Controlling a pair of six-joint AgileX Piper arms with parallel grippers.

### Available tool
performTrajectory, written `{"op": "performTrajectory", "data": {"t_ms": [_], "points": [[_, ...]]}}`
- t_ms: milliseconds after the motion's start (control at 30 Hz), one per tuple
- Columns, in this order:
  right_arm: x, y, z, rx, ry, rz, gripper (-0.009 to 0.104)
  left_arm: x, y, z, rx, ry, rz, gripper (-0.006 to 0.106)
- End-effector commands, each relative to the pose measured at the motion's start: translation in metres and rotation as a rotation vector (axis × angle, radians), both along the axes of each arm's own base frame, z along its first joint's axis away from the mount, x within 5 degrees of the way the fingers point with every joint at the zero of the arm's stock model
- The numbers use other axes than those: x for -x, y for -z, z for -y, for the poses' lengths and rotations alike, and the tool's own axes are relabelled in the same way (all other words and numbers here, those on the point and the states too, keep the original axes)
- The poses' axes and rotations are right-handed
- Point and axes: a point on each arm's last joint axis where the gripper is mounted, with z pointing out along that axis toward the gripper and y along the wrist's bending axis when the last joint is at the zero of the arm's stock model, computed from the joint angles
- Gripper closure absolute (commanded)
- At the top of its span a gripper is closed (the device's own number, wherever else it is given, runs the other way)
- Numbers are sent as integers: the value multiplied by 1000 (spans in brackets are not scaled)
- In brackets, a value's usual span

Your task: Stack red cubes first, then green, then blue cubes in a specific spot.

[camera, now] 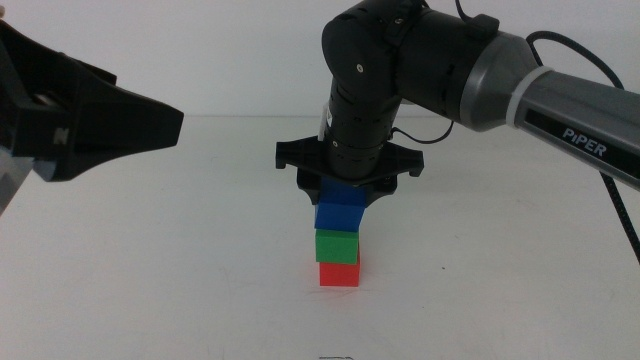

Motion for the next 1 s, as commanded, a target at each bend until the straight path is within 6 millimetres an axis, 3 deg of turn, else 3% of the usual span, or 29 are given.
{"op": "performTrajectory", "data": {"t_ms": [0,100,167,200,433,733,967], "points": [[9,-24,9,7,6,1,93,2,-13,2,63,-11,62,7],[9,-23,8,7,6,0,87,2,-13,2,63,-11,62,7],[8,-23,9,19,4,10,39,2,-13,2,63,-11,62,7],[8,-23,9,20,4,10,36,2,-13,2,63,-11,62,7],[7,-23,9,22,3,13,28,2,-13,2,63,-11,62,7],[20,-90,50,-39,12,168,28,2,-13,2,63,-11,62,7],[42,-159,118,-54,-11,365,28,2,-13,2,63,-11,62,7]]}}
